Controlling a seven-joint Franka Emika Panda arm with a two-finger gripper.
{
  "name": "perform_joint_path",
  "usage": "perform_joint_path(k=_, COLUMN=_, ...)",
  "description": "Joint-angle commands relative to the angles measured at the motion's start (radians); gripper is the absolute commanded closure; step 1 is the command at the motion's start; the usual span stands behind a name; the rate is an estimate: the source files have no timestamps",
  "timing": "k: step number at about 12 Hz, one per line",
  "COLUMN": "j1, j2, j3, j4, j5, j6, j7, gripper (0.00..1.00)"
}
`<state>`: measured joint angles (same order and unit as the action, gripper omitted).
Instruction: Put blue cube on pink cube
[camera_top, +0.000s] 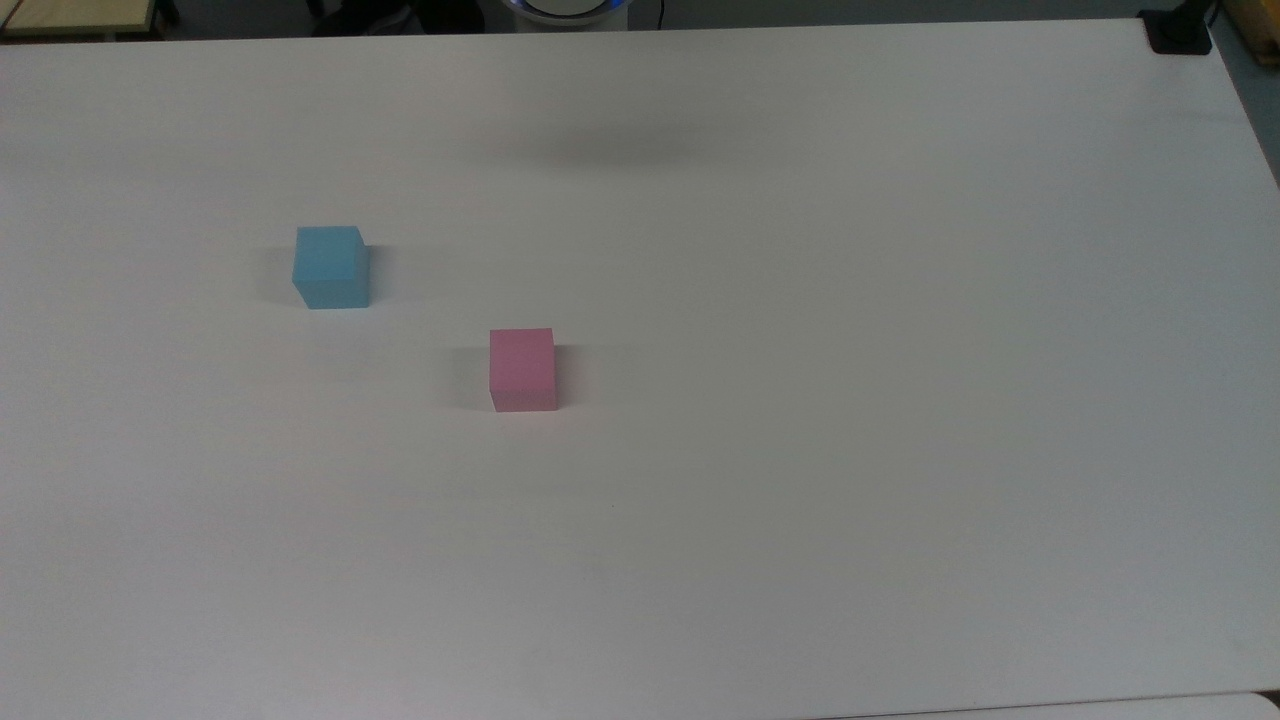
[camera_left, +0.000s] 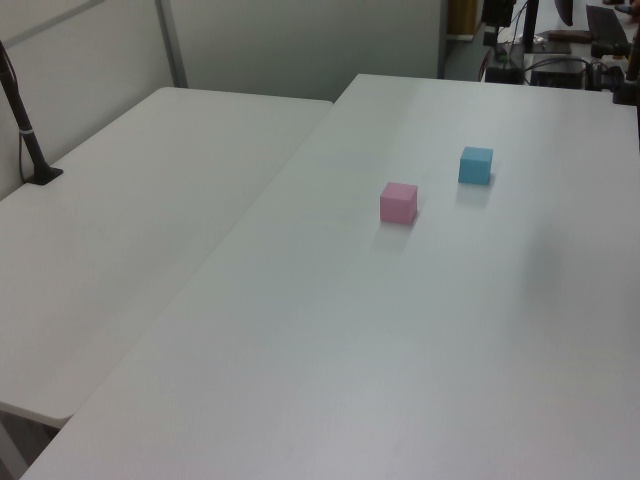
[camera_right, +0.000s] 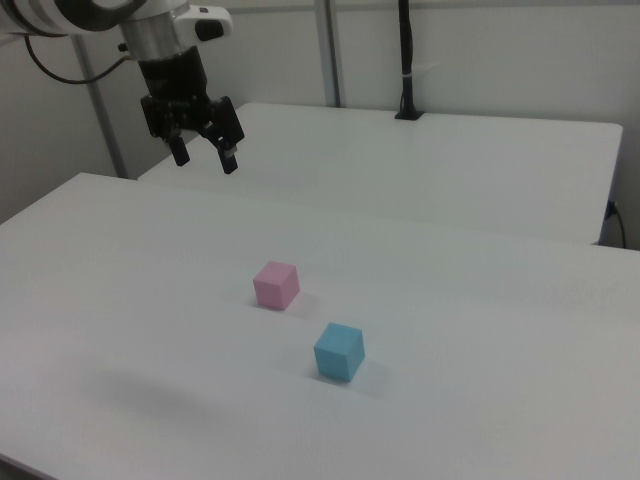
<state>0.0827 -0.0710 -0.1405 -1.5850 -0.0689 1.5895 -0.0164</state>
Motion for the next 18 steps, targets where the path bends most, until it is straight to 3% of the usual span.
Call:
perform_joint_path(k=1, j1=0.005, j2=-0.001, j3=-0.007, j4=-0.003, j5=0.012, j6=0.012, j7=-0.013, gripper=0.00)
perform_joint_path(k=18, j1=0.006, j2=-0.003, j3=-0.005, j4=0.022, j5=-0.012, j6=-0.055, j7=-0.055, gripper=0.00)
